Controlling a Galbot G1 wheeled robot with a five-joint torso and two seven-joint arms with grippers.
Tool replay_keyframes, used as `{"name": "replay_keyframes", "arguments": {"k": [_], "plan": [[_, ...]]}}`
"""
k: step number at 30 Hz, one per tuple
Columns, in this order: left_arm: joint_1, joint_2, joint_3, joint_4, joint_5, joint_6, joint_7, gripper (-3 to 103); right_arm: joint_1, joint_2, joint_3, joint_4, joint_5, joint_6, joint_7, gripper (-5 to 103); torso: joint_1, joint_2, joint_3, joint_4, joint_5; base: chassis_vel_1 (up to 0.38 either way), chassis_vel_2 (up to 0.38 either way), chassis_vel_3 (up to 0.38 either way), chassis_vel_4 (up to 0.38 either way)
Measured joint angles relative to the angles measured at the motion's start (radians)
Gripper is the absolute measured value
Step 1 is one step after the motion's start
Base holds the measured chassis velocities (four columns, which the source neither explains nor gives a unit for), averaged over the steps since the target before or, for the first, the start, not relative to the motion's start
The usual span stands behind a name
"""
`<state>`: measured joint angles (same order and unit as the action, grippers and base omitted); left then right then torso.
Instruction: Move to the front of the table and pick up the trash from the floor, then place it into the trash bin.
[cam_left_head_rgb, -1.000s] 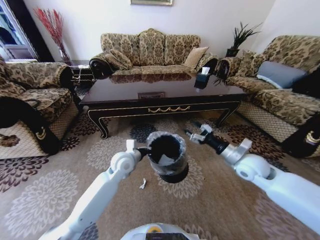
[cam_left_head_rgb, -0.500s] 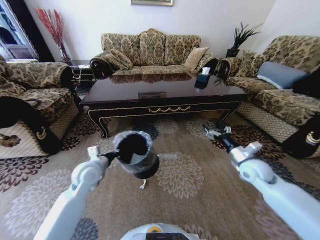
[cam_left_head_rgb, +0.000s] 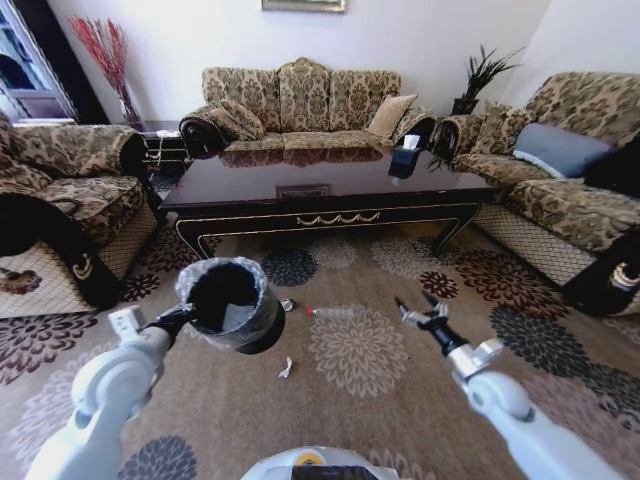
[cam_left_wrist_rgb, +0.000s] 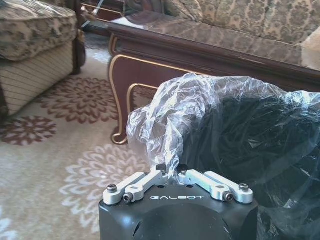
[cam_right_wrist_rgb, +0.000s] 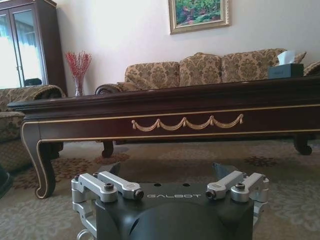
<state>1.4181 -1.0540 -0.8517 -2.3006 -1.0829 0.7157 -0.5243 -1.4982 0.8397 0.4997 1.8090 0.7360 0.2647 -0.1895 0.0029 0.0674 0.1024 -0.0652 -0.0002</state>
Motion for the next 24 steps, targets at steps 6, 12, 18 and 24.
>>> {"name": "replay_keyframes", "arguments": {"k": [6,12,18,24], "plan": [[-0.004,0.006,-0.09,0.054,-0.037,-0.01,0.008,3,0.021,0.022,-0.063,-0.035,-0.041,0.008,0.001,100,0.0,0.0,0.0,-0.0002,-0.0001,0.0,0.0,0.0,0.0],[-0.027,0.016,-0.178,0.139,-0.067,-0.011,0.017,3,0.112,0.024,-0.169,-0.089,-0.025,0.005,0.046,100,0.0,0.0,0.0,0.0002,-0.0001,0.0,0.0,0.0,0.0],[-0.049,0.023,-0.195,0.182,-0.068,-0.012,0.023,3,0.199,0.026,-0.263,-0.18,-0.023,0.007,0.055,100,0.0,0.0,0.0,0.0003,-0.0001,0.0,0.0,0.0,0.0],[-0.112,0.03,-0.193,0.203,-0.086,-0.012,0.018,3,0.267,0.034,-0.346,-0.27,-0.019,0.023,0.043,100,0.0,0.0,0.0,-0.0001,0.0001,0.0,0.0,0.0,0.0]]}}
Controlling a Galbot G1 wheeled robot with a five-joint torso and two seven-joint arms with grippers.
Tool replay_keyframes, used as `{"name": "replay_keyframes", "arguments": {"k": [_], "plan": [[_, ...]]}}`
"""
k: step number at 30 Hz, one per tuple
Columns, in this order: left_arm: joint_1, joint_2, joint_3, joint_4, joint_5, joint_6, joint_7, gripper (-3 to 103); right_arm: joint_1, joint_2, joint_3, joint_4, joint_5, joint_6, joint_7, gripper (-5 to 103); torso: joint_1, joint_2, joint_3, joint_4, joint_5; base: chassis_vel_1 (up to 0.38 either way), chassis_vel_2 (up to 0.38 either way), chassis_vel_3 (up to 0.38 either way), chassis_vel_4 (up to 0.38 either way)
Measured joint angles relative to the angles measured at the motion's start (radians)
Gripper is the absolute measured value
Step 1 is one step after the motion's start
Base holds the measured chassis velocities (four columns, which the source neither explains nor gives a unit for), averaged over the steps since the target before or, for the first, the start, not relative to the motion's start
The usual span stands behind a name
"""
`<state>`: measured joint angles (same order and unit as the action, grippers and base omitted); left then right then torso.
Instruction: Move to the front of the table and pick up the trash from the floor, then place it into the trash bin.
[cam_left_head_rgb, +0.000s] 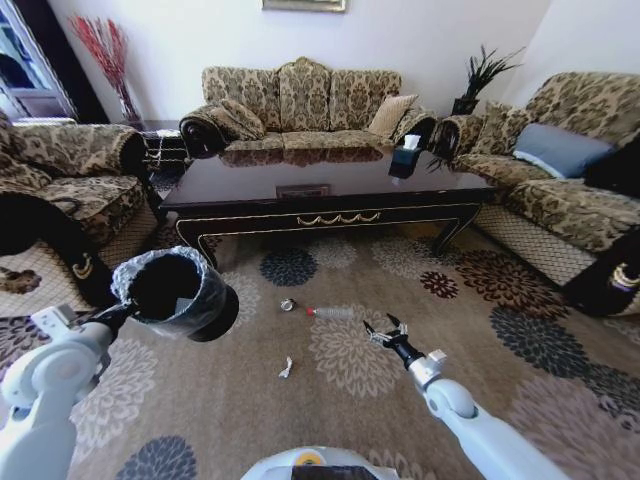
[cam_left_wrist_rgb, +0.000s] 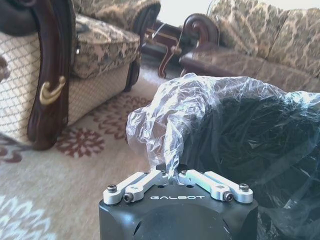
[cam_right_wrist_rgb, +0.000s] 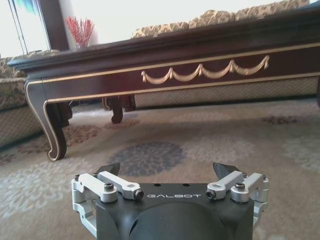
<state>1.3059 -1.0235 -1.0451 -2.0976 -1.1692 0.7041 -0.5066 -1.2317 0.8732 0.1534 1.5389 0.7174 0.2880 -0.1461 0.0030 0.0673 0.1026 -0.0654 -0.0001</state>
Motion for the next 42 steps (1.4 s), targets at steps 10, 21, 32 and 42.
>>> {"name": "replay_keyframes", "arguments": {"k": [10,21,32,42], "plan": [[-0.049,-0.002,0.008,0.006,-0.01,0.001,-0.005,3,0.055,0.032,-0.101,-0.086,-0.026,0.02,-0.008,100,0.0,0.0,0.0,0.0001,0.0,-0.057,0.059,0.055,-0.063],[-0.063,-0.008,-0.015,0.016,-0.019,-0.002,-0.003,3,0.155,0.042,-0.226,-0.139,-0.024,0.03,0.032,100,0.0,0.0,0.0,0.0001,0.0002,-0.063,0.063,0.064,-0.081],[-0.041,-0.028,-0.017,-0.002,-0.006,-0.002,-0.002,3,0.42,0.044,-0.437,-0.34,-0.073,-0.059,-0.082,100,0.0,0.0,0.0,0.0,0.0001,0.0,0.0,0.0,0.0],[-0.023,-0.046,-0.045,0.0,0.009,-0.003,0.014,3,0.677,0.146,-0.624,-0.687,-0.14,-0.064,-0.233,100,0.0,0.0,0.0,0.0003,-0.0001,0.0,0.0,0.0,0.0]]}}
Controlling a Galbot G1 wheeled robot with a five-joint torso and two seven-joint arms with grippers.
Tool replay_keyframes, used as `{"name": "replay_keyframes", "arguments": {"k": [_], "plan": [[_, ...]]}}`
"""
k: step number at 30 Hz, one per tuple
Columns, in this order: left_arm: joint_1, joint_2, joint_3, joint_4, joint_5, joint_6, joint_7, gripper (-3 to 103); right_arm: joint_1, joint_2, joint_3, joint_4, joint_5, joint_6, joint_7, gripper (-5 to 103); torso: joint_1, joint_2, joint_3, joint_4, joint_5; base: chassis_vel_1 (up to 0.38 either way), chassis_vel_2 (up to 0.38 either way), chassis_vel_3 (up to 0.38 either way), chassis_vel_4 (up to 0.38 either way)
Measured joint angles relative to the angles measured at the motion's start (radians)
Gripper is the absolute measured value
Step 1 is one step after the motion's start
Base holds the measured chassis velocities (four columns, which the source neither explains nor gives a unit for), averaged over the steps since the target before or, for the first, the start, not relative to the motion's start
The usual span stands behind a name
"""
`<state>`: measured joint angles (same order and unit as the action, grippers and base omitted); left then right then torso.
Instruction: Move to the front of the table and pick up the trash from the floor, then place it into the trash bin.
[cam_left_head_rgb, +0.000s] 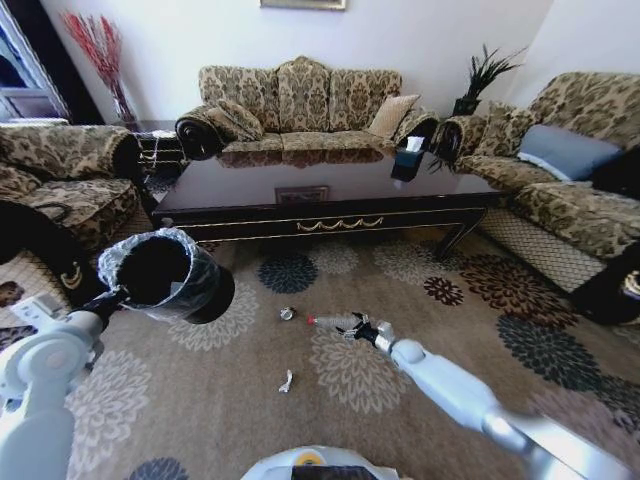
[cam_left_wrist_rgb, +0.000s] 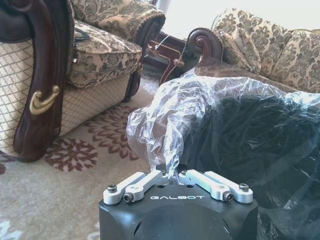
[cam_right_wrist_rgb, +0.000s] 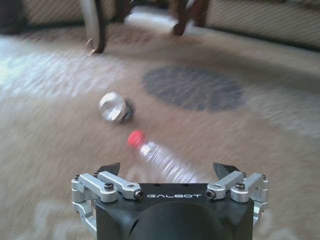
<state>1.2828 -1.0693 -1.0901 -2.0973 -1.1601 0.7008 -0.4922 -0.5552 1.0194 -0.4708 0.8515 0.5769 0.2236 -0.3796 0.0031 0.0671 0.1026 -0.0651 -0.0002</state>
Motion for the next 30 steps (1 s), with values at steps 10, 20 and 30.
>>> {"name": "replay_keyframes", "arguments": {"k": [10,20,30], "plan": [[0.012,-0.003,-0.018,0.013,0.006,-0.006,0.011,3,0.074,0.187,-0.064,-0.251,-0.094,0.08,-0.092,100,0.0,0.0,0.0,0.0004,0.0001,0.0,0.0,0.0,0.0],[0.011,-0.013,-0.003,0.016,0.019,-0.009,0.02,3,0.114,0.24,-0.075,-0.332,-0.11,0.087,-0.074,100,0.0,0.0,0.0,-0.0002,0.0001,0.0,0.0,0.0,0.0],[-0.008,-0.012,0.024,0.026,0.031,-0.01,0.022,3,0.202,0.314,-0.005,-0.522,-0.216,0.111,-0.081,100,0.0,0.0,0.0,-0.0001,0.0001,0.0,0.0,0.0,0.0]]}}
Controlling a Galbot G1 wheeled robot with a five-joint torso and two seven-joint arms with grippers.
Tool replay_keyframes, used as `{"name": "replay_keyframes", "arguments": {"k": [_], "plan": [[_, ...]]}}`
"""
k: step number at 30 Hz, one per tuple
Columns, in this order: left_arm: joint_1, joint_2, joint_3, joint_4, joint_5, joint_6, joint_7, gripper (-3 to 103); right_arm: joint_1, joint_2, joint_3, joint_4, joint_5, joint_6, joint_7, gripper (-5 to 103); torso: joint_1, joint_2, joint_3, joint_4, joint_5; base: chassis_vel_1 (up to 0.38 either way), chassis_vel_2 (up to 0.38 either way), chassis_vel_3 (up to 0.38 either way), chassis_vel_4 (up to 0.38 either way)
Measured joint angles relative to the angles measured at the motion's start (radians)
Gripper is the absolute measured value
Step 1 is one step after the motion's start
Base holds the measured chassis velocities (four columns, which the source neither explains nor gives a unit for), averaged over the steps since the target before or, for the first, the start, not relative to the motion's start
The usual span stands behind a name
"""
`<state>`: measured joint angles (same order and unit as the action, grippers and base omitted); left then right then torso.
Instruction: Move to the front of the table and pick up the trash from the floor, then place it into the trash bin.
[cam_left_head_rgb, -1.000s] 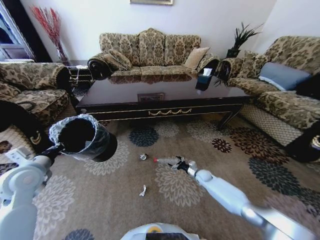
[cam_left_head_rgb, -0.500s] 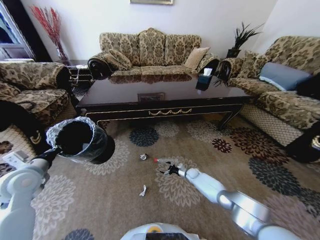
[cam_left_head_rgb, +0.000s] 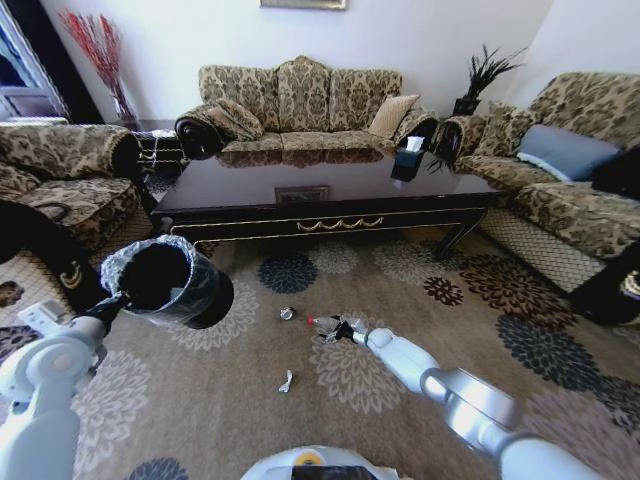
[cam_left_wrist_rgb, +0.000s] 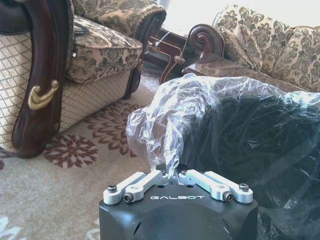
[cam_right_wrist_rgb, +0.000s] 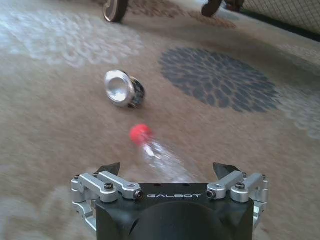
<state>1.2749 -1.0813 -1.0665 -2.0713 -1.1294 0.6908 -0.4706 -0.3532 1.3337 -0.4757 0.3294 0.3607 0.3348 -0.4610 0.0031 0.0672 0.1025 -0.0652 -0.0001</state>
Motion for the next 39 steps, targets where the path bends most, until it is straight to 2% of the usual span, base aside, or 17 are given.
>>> {"name": "replay_keyframes", "arguments": {"k": [5,10,12,15,17,19,21,22,23,26,29,31,32,33,36,37,39], "plan": [[0.009,-0.001,-0.008,-0.006,-0.001,0.0,0.001,3,0.035,0.027,0.008,-0.078,-0.041,0.001,0.001,100,0.0,0.0,0.0,0.0,0.0001,0.0,0.0,0.0,0.0],[0.022,0.001,-0.018,-0.006,-0.001,-0.001,0.003,3,0.068,0.051,0.028,-0.163,-0.102,-0.017,-0.04,100,0.0,0.0,0.0,0.0002,0.0,0.0,0.0,0.0,0.0],[0.027,-0.001,-0.02,-0.012,-0.001,-0.002,0.004,3,0.073,0.061,0.036,-0.198,-0.133,-0.021,-0.084,100,0.0,0.0,0.0,0.0,0.0001,0.0,0.0,0.0,0.0],[0.03,-0.001,-0.018,-0.013,-0.001,-0.003,0.005,3,0.072,0.063,0.041,-0.204,-0.143,-0.023,-0.097,102,0.0,0.0,0.0,0.0,0.0001,0.0,0.0,0.0,0.0],[0.032,0.003,-0.013,-0.013,-0.001,-0.004,0.005,3,0.064,0.063,0.048,-0.201,-0.147,-0.023,-0.101,98,0.0,0.0,0.0,0.0,0.0,0.0,0.0,0.0,0.0],[0.03,0.007,-0.007,-0.013,-0.001,-0.003,0.005,3,0.056,0.062,0.055,-0.196,-0.154,-0.023,-0.103,88,0.0,0.0,0.0,0.0001,0.0001,0.0,0.0,0.0,0.0],[0.029,0.008,-0.005,-0.013,-0.001,-0.004,0.005,3,0.054,0.061,0.058,-0.195,-0.156,-0.023,-0.103,88,0.0,0.0,0.0,0.0001,0.0,0.0,0.0,0.0,0.0],[0.025,0.011,0.001,-0.013,0.0,-0.004,0.005,3,0.048,0.059,0.065,-0.19,-0.159,-0.023,-0.105,78,0.0,0.0,0.0,0.0001,0.0001,0.0,0.0,0.0,0.0],[0.022,0.012,0.005,-0.013,0.0,-0.004,0.005,3,0.043,0.058,0.069,-0.188,-0.161,-0.023,-0.107,72,0.0,0.0,0.0,0.0,0.0002,0.0,0.0,0.0,0.0],[0.019,0.013,0.012,-0.014,0.001,-0.004,0.005,3,0.036,0.053,0.075,-0.185,-0.172,-0.021,-0.112,66,0.0,0.0,0.0,0.0,0.0001,0.0,0.0,0.0,0.0],[0.018,0.013,0.015,-0.012,0.002,-0.004,0.005,3,0.021,0.039,0.081,-0.169,-0.183,-0.003,-0.132,50,0.0,0.0,0.0,0.0,0.0,0.0,0.0,0.0,0.0],[0.018,0.014,0.015,-0.009,0.002,-0.004,0.005,3,0.016,0.032,0.084,-0.161,-0.184,0.009,-0.148,50,0.0,0.0,0.0,0.0,0.0,0.0,0.0,0.0,0.0],[0.018,0.015,0.017,-0.006,0.003,-0.005,0.005,3,0.009,0.02,0.092,-0.142,-0.183,0.028,-0.17,41,0.0,0.0,0.0,0.0,0.0001,0.0,0.0,0.0,0.0],[0.019,0.016,0.019,-0.004,0.003,-0.005,0.005,3,0.006,0.013,0.096,-0.131,-0.18,0.034,-0.179,41,0.0,0.0,0.0,0.0,0.0001,0.0,0.0,0.0,0.0],[0.016,0.021,0.04,0.006,0.003,-0.008,0.006,3,-0.021,-0.055,0.091,0.007,-0.072,0.046,-0.213,32,0.0,0.0,0.0,0.0003,0.0004,0.0,0.0,0.0,0.0],[0.016,0.021,0.04,0.006,0.003,-0.008,0.006,3,-0.021,-0.055,0.091,0.007,-0.072,0.046,-0.213,32,0.0,0.0,0.0,0.0003,0.0004,0.0,0.0,0.0,0.0],[0.014,0.021,0.063,0.014,0.004,-0.013,0.008,3,-0.034,-0.126,0.068,0.124,0.018,0.037,-0.216,28,0.0,0.0,0.0,0.0005,0.0009,0.0,0.0,0.0,0.0]]}}
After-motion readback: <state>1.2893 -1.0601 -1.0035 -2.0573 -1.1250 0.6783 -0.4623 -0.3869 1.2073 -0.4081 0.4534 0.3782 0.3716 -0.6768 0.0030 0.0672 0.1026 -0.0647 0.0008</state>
